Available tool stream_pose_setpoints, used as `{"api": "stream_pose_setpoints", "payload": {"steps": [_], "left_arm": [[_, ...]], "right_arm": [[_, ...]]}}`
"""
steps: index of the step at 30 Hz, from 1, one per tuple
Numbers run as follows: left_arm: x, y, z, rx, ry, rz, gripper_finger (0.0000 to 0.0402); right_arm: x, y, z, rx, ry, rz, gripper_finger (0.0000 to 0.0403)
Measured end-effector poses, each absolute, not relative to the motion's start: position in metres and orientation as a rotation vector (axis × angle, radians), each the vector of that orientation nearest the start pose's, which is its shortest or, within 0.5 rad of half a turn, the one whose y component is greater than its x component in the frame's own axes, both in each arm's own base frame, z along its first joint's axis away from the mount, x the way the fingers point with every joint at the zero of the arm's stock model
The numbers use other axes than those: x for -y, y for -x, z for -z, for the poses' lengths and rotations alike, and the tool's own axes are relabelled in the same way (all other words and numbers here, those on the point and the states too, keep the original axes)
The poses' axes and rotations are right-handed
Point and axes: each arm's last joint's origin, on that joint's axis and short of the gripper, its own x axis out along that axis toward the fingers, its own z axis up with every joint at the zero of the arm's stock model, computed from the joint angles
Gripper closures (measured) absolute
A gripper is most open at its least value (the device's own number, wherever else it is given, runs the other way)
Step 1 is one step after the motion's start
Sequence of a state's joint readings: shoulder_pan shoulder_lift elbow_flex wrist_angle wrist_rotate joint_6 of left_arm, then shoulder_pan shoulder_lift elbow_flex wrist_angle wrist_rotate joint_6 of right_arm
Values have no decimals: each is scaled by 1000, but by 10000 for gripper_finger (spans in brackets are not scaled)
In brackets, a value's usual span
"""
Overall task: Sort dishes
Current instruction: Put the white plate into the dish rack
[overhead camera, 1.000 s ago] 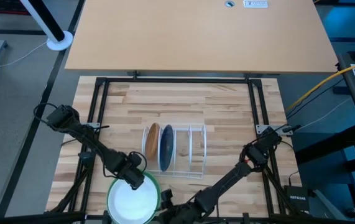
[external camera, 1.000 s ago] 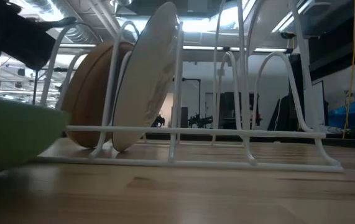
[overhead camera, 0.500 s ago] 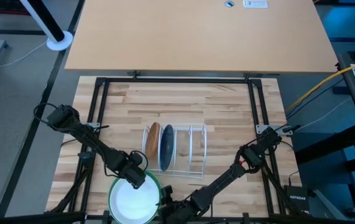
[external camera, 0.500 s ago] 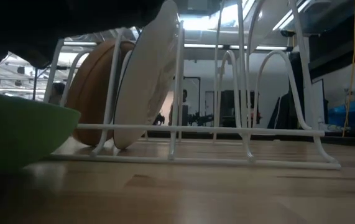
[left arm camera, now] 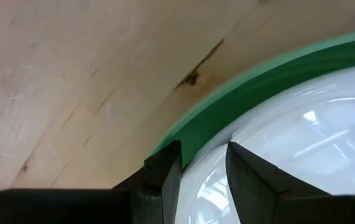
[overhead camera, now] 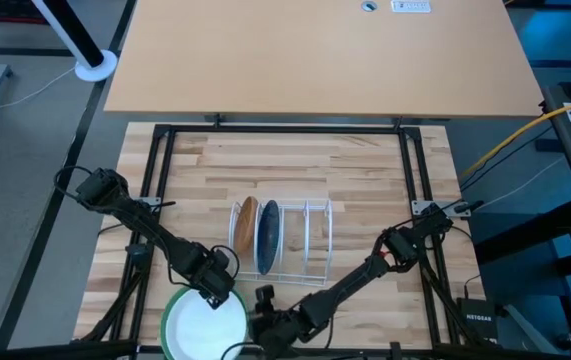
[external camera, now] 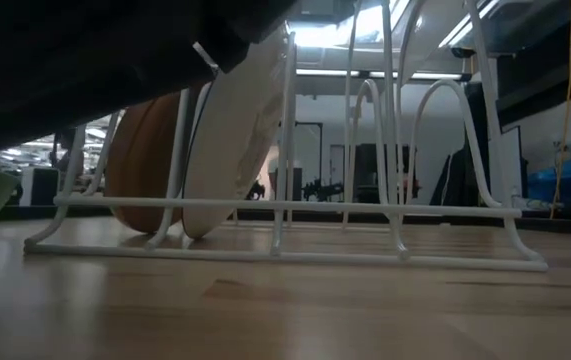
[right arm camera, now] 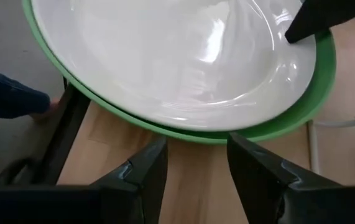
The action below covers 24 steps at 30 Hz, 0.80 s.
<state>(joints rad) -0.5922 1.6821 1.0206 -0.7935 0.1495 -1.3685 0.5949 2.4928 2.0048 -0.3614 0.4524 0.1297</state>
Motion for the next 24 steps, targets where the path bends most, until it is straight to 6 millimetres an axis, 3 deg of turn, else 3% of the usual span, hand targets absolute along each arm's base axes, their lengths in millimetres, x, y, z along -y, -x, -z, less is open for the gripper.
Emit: {"api": "stream_pose_setpoints", "payload": {"steps": [4,12,24], "left_arm": [[164,-239,-167,-1531,741,-476,288],[157,-243,-167,-1500,721,-506,293],[156,-244,-168,-1504,629,-418,390]], "right_arm": [[-292,-453,-135,-737,298,-86,233],[-314,-446,-151,-665,436,-90,233],[-316,-440,-152,-683,496,-60,233]]}}
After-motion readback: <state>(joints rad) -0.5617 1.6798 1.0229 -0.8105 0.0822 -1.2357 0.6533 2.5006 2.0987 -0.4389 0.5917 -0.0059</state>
